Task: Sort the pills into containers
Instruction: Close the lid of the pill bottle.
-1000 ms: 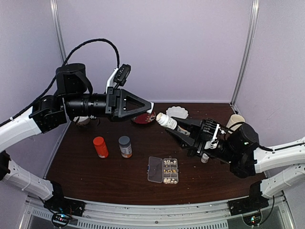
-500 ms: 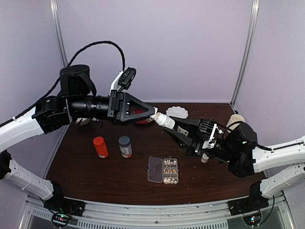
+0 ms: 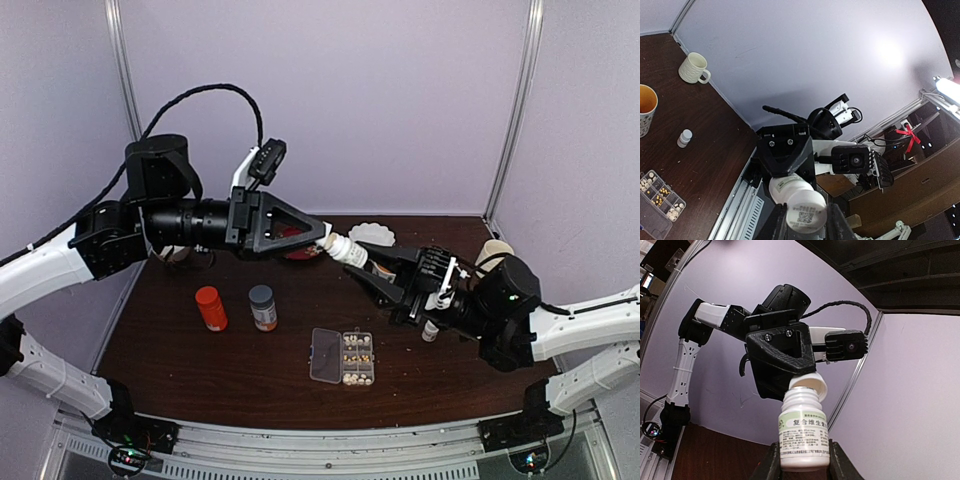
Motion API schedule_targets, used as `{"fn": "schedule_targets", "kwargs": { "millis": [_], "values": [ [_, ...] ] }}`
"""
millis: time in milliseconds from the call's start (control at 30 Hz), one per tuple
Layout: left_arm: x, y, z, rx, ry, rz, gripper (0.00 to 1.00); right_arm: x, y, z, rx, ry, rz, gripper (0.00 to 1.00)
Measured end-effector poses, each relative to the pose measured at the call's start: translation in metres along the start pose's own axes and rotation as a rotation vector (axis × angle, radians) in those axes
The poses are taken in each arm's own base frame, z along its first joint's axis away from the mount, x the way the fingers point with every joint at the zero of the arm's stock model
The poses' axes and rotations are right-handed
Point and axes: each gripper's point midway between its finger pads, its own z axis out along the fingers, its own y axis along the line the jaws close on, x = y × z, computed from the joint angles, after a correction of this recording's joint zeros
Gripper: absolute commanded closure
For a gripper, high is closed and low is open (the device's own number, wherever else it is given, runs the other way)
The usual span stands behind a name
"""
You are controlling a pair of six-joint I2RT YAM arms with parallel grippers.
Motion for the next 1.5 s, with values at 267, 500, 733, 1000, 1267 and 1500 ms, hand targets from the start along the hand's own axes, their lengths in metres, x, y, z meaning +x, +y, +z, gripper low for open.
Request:
{"fn": "schedule_targets", "kwargs": {
  "millis": [267,500,733,1000,1267,1500],
  "values": [
    [0.000,-0.006,0.002,0.033,0.008,0.012,1.00,-0.006,-0.002,-0.003,0.011,-0.029,0.039,1.00],
    [0.005,-0.003,0.003,0.031,0.021,0.006,1.00,-0.016,-0.007,-0.005,0.028,-0.064,0.042,1.00],
    [0.008,-0.001,0.002,0.025,0.022,0.003,1.00,-0.012,-0.003,-0.004,0.007,-0.043,0.040,1.00],
    [0.009,0.000,0.001,0.036,0.015,-0.002,1.00,0.000,0.005,-0.002,-0.026,0.004,0.040,1.00],
    [0.010,0.003,0.000,0.018,0.018,0.007,1.00,0.002,0.004,0.004,-0.034,0.030,0.034,1.00],
    [0.008,0.012,-0.006,-0.068,0.024,-0.001,1.00,0.011,0.005,0.009,-0.039,0.124,-0.079,1.00]
  ]
}}
